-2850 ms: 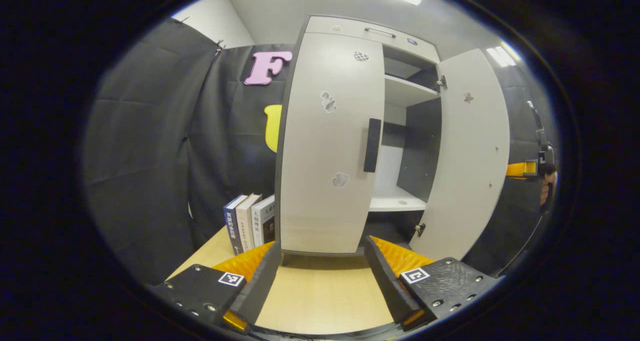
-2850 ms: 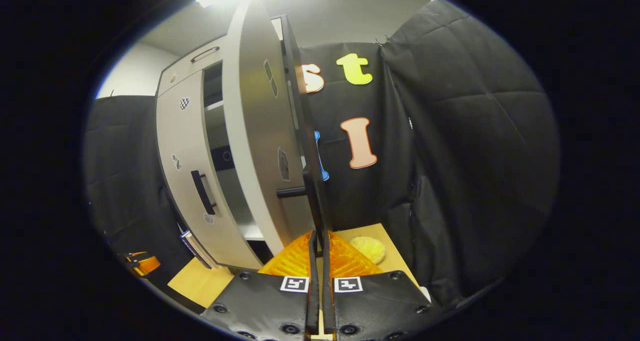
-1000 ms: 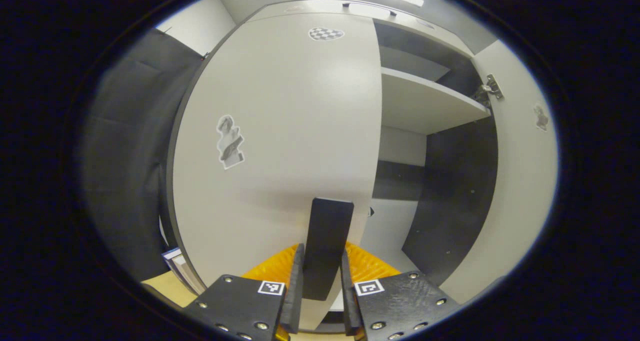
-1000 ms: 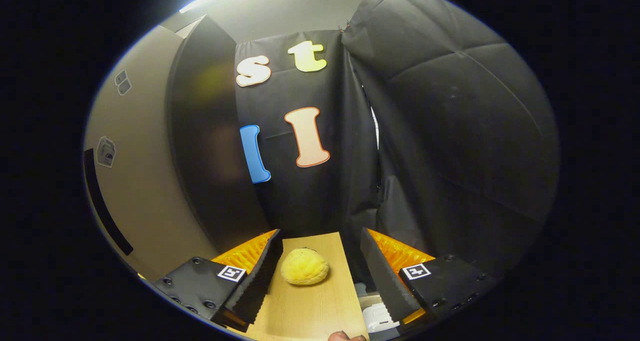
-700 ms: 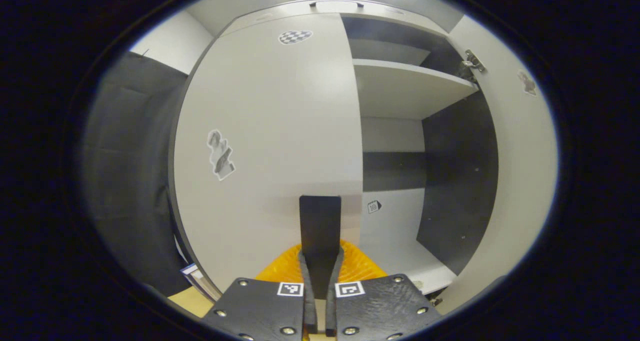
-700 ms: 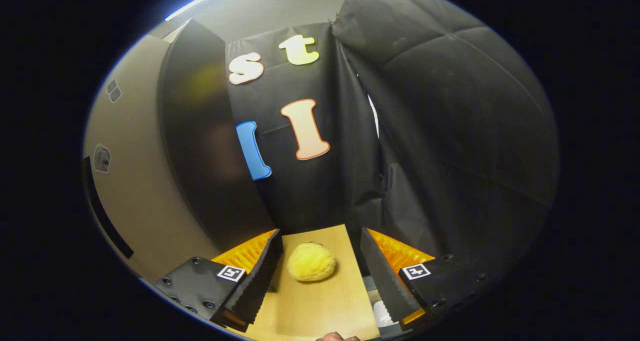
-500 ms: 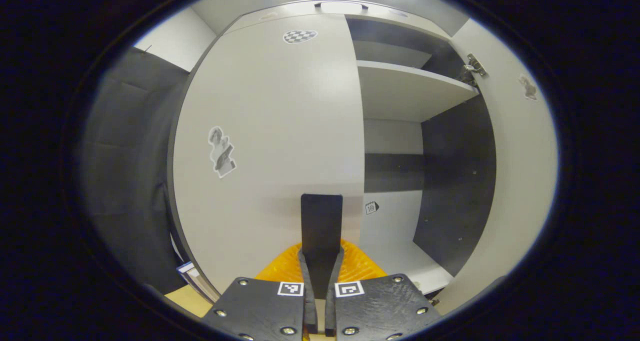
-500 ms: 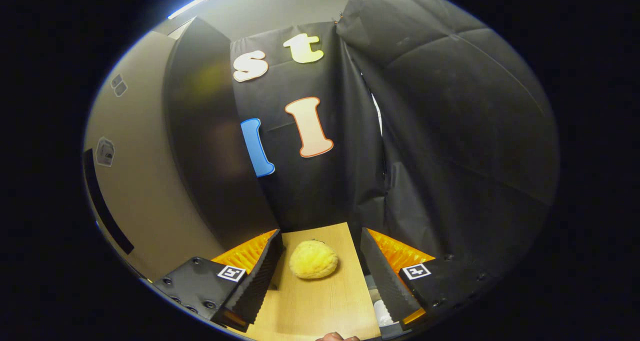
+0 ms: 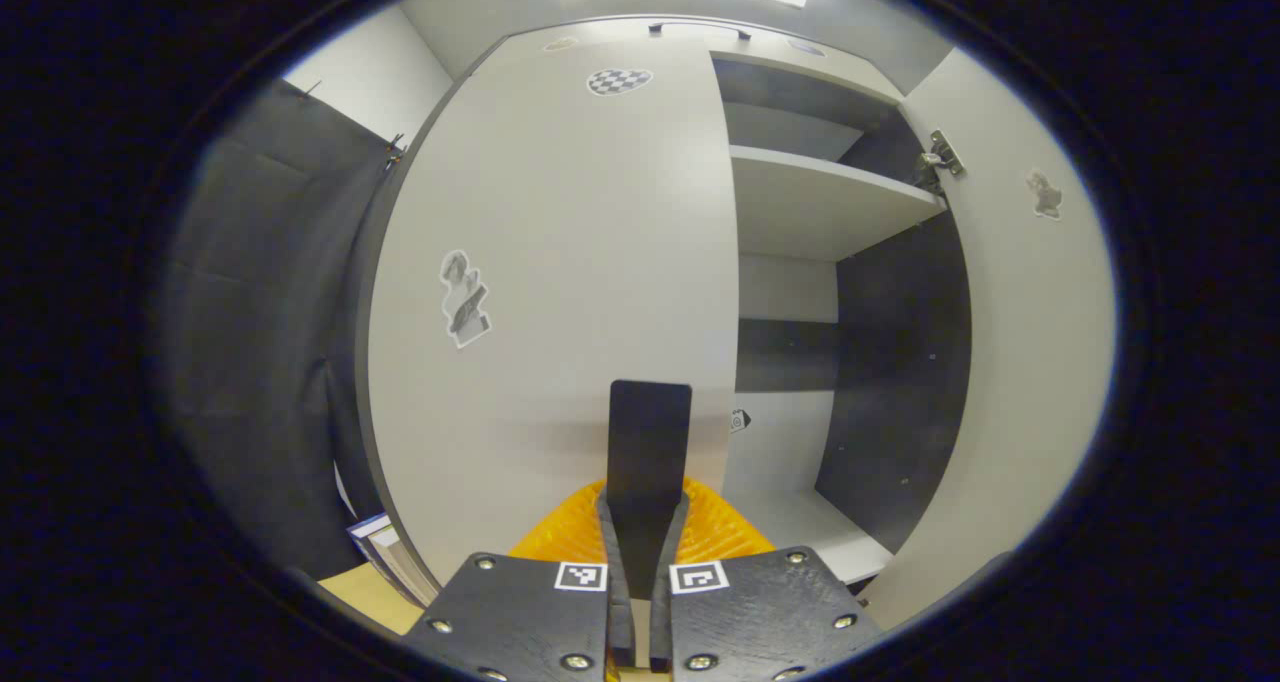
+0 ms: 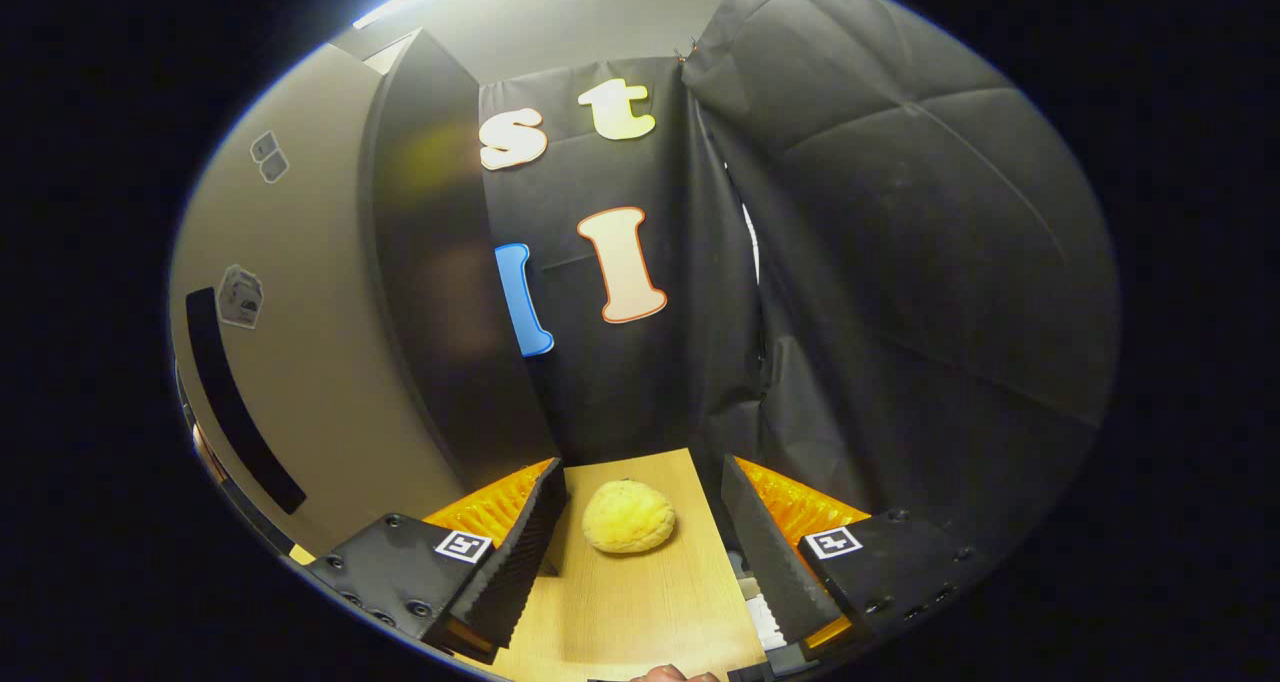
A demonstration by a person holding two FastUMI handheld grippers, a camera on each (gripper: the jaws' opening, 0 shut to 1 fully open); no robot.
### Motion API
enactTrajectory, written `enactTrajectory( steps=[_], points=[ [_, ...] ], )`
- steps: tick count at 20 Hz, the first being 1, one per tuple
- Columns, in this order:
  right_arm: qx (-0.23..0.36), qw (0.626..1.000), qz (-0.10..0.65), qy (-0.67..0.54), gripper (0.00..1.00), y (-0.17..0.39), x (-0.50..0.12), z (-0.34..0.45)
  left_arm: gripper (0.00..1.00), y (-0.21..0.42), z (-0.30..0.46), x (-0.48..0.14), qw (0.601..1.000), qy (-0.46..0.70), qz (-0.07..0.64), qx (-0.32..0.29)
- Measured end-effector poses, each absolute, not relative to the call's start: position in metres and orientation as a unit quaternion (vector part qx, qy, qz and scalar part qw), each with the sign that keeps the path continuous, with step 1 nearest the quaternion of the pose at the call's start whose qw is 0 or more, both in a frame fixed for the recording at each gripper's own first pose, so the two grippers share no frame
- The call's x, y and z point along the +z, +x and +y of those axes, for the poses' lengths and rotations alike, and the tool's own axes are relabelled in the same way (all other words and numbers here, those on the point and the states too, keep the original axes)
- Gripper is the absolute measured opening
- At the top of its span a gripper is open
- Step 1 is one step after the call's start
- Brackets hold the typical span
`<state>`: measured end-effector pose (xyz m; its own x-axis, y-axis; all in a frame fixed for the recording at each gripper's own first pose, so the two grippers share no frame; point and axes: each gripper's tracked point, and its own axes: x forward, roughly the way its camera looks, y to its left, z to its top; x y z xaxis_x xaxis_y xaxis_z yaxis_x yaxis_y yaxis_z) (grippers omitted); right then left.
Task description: Open the right door of the double-door shoe cabinet with the right hand, and open the left door with the left hand.
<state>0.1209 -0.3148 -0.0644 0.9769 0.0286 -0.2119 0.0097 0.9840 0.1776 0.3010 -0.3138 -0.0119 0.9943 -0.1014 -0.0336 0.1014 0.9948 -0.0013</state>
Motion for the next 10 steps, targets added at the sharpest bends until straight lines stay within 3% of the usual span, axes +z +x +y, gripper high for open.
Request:
enactTrajectory(
  steps=[6,7,10],
  points=[
    [-0.04,0.993,0.077,0.083,0.92,0.063,-0.039,-0.278,0.08,0.296,-0.312,-0.01,0.995,-0.01,0.022,-0.1],
    [-0.047,0.993,0.074,0.08,0.98,0.051,-0.038,-0.269,0.08,0.294,-0.311,-0.01,0.993,-0.007,0.021,-0.112],
    [-0.063,0.992,0.084,0.074,0.98,0.013,-0.045,-0.239,0.08,0.295,-0.312,-0.007,0.989,-0.02,0.023,-0.144]
  ],
)
